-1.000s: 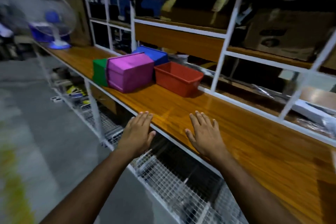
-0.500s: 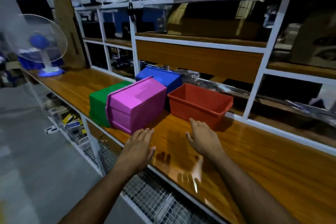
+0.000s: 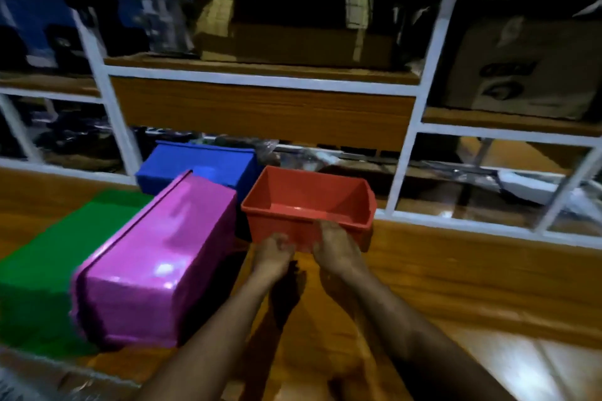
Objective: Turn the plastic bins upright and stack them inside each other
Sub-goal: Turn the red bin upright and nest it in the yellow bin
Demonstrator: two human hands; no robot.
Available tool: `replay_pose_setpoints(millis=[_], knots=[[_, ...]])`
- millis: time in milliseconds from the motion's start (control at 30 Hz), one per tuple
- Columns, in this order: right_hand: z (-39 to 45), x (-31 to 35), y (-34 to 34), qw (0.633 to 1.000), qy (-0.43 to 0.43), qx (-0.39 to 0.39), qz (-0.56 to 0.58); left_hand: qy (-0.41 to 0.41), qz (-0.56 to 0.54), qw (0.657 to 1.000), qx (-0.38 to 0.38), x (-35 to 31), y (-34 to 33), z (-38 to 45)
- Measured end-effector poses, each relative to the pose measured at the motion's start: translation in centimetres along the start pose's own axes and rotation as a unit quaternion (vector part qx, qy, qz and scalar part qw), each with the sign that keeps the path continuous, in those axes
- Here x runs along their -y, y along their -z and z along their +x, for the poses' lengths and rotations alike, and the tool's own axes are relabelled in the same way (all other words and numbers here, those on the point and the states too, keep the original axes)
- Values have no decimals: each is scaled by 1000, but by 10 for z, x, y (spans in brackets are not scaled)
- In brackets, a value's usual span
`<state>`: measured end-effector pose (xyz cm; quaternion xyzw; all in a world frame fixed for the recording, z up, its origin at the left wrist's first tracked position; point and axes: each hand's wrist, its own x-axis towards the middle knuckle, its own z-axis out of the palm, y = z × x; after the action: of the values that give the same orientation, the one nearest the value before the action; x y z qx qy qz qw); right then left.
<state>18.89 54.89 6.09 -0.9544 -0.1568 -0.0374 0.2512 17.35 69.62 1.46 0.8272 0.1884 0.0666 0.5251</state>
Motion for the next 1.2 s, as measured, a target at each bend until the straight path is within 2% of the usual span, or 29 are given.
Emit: replay_pose_setpoints(millis=[100,233,400,500,600,767,967,1100,1200], knots=[[10,1,2,999,-27,-2,-19,78,-175,981,26,0,-29,35],[7,-5,8,999,-28,-32,-3,136,-344,928,48,-21,-53,60],[-8,-16,18,999,-11,-41,-13,200,-379,903,28,-45,-62,82],[-14,-21,26,999,-1,-38,-5,208,-398,893,1,-43,-62,92],[-12,-25,37,999,8,-43,-17,207,-385,898,-39,-40,-49,83],[0,-37,44,999,8,-34,-29,158,-318,934,-34,-27,-19,54],[0,-51,37,999,-16,-9,-49,129,-157,979,-23,10,12,61],[-4,-67,30,992,-90,-2,-89,98,-34,995,8,3,29,39],[-9,-79,24,986,-163,41,-15,78,4,996,39,-6,40,21]])
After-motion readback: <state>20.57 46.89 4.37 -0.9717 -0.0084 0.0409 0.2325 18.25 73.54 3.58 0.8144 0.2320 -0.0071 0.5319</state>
